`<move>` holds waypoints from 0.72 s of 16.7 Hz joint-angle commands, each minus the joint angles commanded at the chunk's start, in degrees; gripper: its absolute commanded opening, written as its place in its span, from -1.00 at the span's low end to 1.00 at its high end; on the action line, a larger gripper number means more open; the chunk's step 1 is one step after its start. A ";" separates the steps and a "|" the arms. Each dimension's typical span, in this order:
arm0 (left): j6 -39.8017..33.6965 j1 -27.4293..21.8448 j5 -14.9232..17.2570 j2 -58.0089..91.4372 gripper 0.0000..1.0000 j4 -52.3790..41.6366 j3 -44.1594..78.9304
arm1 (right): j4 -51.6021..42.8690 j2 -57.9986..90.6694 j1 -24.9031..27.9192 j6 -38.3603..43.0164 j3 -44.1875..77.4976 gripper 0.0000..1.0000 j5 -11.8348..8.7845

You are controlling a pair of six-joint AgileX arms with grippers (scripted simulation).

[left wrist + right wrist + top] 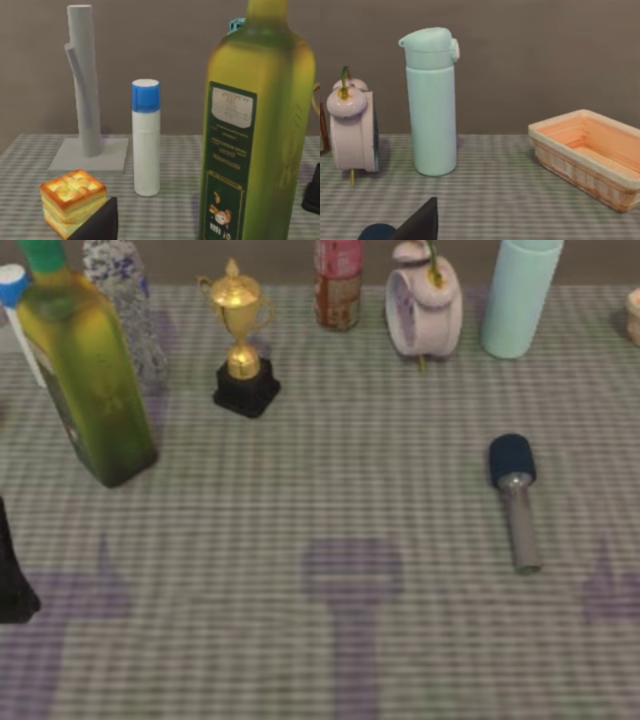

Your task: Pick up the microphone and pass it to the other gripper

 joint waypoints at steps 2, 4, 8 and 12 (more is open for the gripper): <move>0.00 0.00 0.00 0.00 1.00 0.00 0.00 | 0.00 0.00 0.00 0.00 0.00 1.00 0.00; 0.00 0.00 0.00 0.00 1.00 0.00 0.00 | -1.19 1.75 0.61 0.59 1.73 1.00 0.11; 0.00 0.00 0.00 0.00 1.00 0.00 0.00 | -7.85 12.60 3.74 3.93 11.33 1.00 0.97; 0.00 0.00 0.00 0.00 1.00 0.00 0.00 | -18.47 33.10 8.44 8.99 25.69 1.00 2.42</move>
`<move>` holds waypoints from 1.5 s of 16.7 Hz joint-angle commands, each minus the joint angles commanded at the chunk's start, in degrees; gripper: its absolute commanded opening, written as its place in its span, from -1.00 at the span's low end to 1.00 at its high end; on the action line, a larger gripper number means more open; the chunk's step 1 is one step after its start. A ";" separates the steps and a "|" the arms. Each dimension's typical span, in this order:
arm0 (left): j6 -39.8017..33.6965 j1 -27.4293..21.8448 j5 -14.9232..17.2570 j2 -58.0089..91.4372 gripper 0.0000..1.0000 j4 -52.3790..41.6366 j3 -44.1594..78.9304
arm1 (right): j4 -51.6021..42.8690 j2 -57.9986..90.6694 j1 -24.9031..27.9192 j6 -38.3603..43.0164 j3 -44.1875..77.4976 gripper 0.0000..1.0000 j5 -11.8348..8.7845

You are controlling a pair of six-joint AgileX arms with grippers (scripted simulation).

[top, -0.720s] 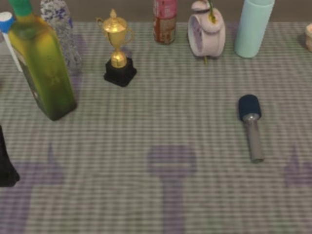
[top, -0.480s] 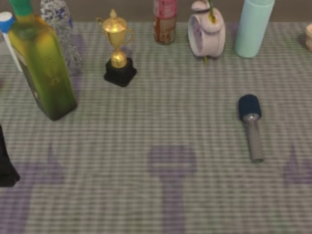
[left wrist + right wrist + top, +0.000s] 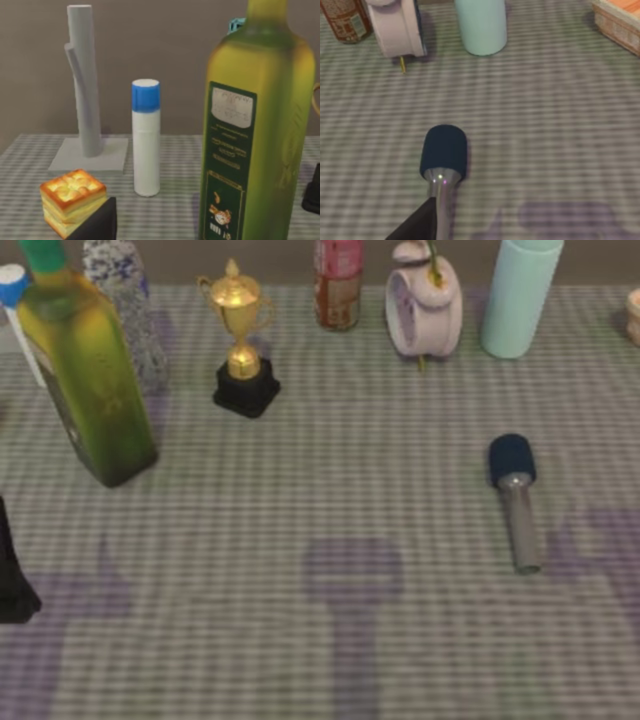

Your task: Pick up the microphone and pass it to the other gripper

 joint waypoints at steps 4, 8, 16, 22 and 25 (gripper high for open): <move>0.00 0.00 0.00 0.00 1.00 0.00 0.00 | -12.50 25.28 5.34 5.65 15.70 1.00 1.64; 0.00 0.00 0.00 0.00 1.00 0.00 0.00 | -24.28 46.58 10.50 11.06 30.63 1.00 3.02; 0.00 0.00 0.00 0.00 1.00 0.00 0.00 | -38.23 73.50 17.18 18.25 51.28 1.00 4.69; 0.00 0.00 0.00 0.00 1.00 0.00 0.00 | -39.16 75.38 17.67 18.77 52.86 1.00 4.82; 0.00 0.00 0.00 0.00 1.00 0.00 0.00 | -38.12 75.76 17.34 18.56 52.16 1.00 4.78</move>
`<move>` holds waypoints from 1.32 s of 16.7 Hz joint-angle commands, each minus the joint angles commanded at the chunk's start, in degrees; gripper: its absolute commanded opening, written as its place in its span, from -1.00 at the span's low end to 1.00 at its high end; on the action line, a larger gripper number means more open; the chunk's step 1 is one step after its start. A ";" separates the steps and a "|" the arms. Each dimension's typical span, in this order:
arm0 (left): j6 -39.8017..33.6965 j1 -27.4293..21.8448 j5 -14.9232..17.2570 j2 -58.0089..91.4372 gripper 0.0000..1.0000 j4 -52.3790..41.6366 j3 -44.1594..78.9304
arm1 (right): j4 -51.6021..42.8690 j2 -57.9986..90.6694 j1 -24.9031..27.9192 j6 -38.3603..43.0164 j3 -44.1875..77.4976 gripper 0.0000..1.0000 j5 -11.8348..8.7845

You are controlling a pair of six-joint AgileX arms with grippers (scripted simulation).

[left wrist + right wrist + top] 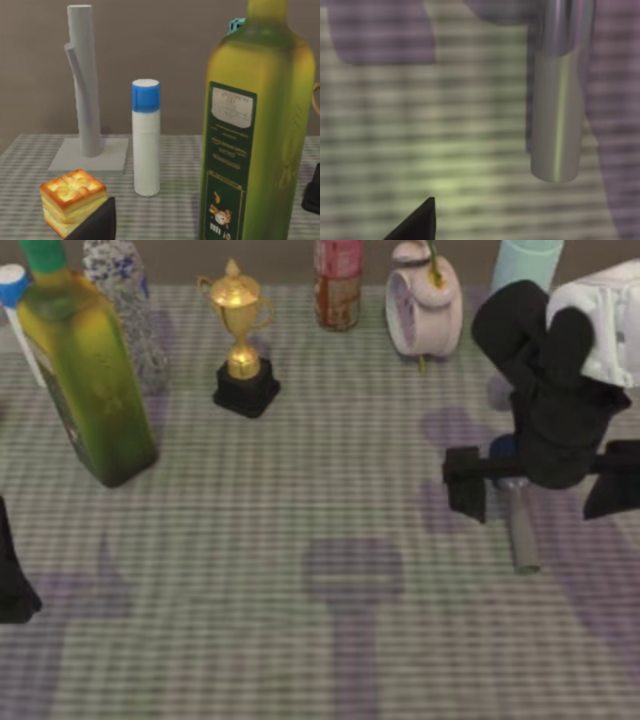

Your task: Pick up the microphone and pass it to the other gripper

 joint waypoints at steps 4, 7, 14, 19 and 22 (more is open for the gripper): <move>0.00 0.00 0.00 0.00 1.00 0.00 0.00 | 8.37 4.19 -0.62 -0.70 -3.89 1.00 0.03; 0.00 0.00 0.00 0.00 1.00 0.00 0.00 | 16.18 8.02 -1.25 -1.27 -7.48 1.00 0.03; 0.00 0.00 0.00 0.00 1.00 0.00 0.00 | 19.47 10.01 -1.57 -1.55 -9.21 0.85 0.03; 0.00 0.00 0.00 0.00 1.00 0.00 0.00 | 19.47 10.01 -1.57 -1.55 -9.21 0.10 0.03; 0.00 0.00 0.00 0.00 1.00 0.00 0.00 | 19.47 10.01 -1.57 -1.55 -9.21 -0.36 0.03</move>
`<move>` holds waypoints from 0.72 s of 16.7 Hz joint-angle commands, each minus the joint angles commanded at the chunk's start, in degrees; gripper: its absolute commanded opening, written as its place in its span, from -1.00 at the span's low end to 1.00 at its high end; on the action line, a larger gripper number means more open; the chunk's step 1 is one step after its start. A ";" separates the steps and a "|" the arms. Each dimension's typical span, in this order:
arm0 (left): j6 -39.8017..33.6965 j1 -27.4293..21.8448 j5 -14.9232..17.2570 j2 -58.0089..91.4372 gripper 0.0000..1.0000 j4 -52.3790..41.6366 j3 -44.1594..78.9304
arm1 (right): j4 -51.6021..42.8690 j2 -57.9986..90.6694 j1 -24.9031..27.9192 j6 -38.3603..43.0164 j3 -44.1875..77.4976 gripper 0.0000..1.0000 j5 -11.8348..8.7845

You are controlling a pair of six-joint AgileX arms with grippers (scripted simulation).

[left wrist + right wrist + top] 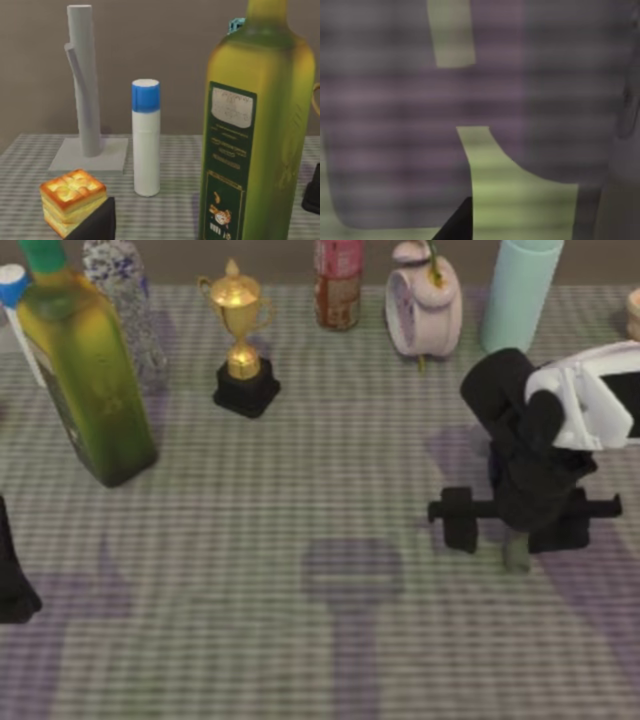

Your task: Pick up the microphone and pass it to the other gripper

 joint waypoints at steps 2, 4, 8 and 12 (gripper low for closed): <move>0.00 0.00 0.00 0.00 1.00 0.00 0.00 | 0.00 0.00 0.00 0.00 0.00 -0.66 0.00; 0.00 0.00 0.00 0.00 1.00 0.00 0.00 | 0.00 0.00 0.00 0.00 0.00 -0.96 0.00; 0.00 0.00 0.00 0.00 1.00 0.00 0.00 | 0.00 0.00 0.00 0.00 0.00 -1.00 0.00; 0.00 0.00 0.00 0.00 1.00 0.00 0.00 | 0.00 0.00 0.00 0.00 0.00 -1.00 0.00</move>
